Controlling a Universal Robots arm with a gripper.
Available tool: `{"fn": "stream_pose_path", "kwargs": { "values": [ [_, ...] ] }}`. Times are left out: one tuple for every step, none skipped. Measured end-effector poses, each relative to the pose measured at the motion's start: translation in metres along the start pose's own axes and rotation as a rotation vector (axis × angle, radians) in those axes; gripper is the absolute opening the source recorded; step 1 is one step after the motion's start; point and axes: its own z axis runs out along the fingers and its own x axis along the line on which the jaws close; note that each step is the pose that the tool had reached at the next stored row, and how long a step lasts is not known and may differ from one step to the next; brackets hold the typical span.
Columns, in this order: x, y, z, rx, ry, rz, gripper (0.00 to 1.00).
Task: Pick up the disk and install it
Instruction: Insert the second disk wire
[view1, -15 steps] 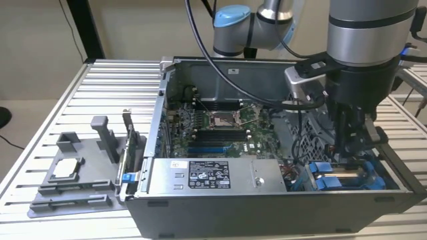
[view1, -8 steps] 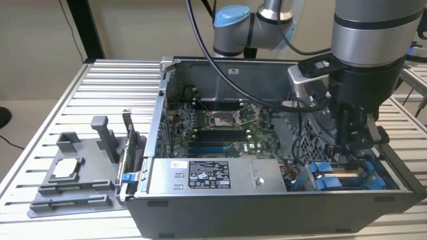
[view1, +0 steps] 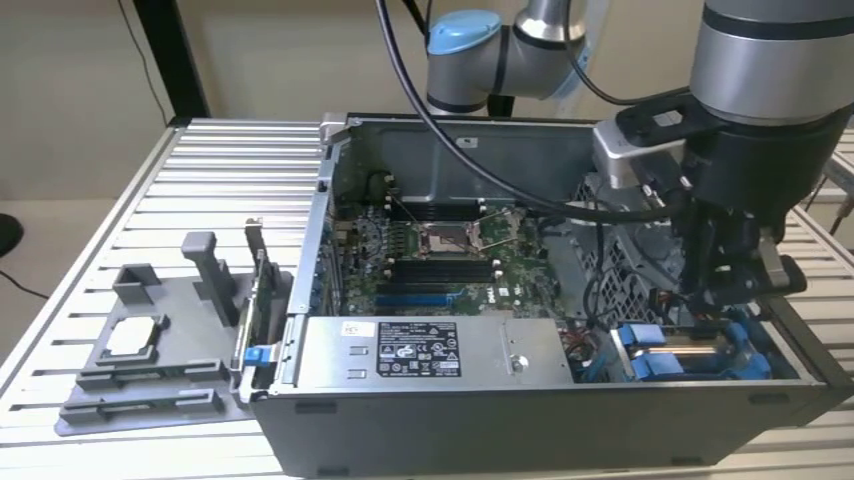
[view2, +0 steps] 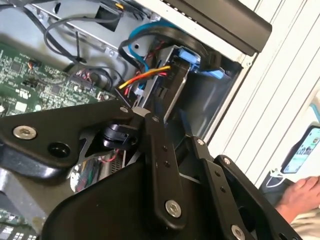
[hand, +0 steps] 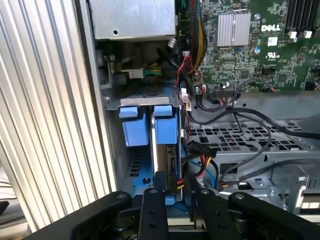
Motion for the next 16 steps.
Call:
{"fn": "stream_pose_path", "kwargs": {
  "values": [
    [0.0012, -0.0016, -0.0021, -0.0036, -0.0011, 0.0, 0.0],
    [0.0024, -0.0032, -0.0042, -0.0071, -0.0026, 0.001, 0.0],
    [0.0035, -0.005, -0.0064, -0.0102, -0.0038, 0.001, 0.0],
    [0.0046, -0.0069, -0.0085, -0.0132, -0.0049, 0.001, 0.0],
    [0.0054, -0.0092, -0.0095, -0.0149, -0.0075, 0.002, 0.0],
    [0.0061, -0.0117, -0.0099, -0.0161, -0.0109, 0.003, 0.0],
    [0.0068, -0.0142, -0.0102, -0.0171, -0.0143, 0.003, 0.0],
    [0.0075, -0.0168, -0.0104, -0.018, -0.0176, 0.004, 0.0],
    [0.0084, -0.0194, -0.0106, -0.019, -0.0203, 0.005, 0.0],
    [0.0097, -0.0213, -0.0104, -0.0203, -0.0221, 0.006, 0.0],
    [0.0112, -0.0231, -0.0101, -0.0222, -0.0233, 0.006, 0.0],
    [0.0129, -0.0247, -0.0097, -0.0244, -0.0241, 0.006, 0.0],
    [0.0147, -0.0262, -0.0093, -0.0267, -0.0247, 0.006, 0.0],
    [0.0165, -0.0277, -0.009, -0.029, -0.0253, 0.006, 0.0],
    [0.0184, -0.0295, -0.0085, -0.0313, -0.026, 0.006, 0.0],
    [0.02, -0.0312, -0.008, -0.0328, -0.0269, 0.007, 0.0]
  ]
}}
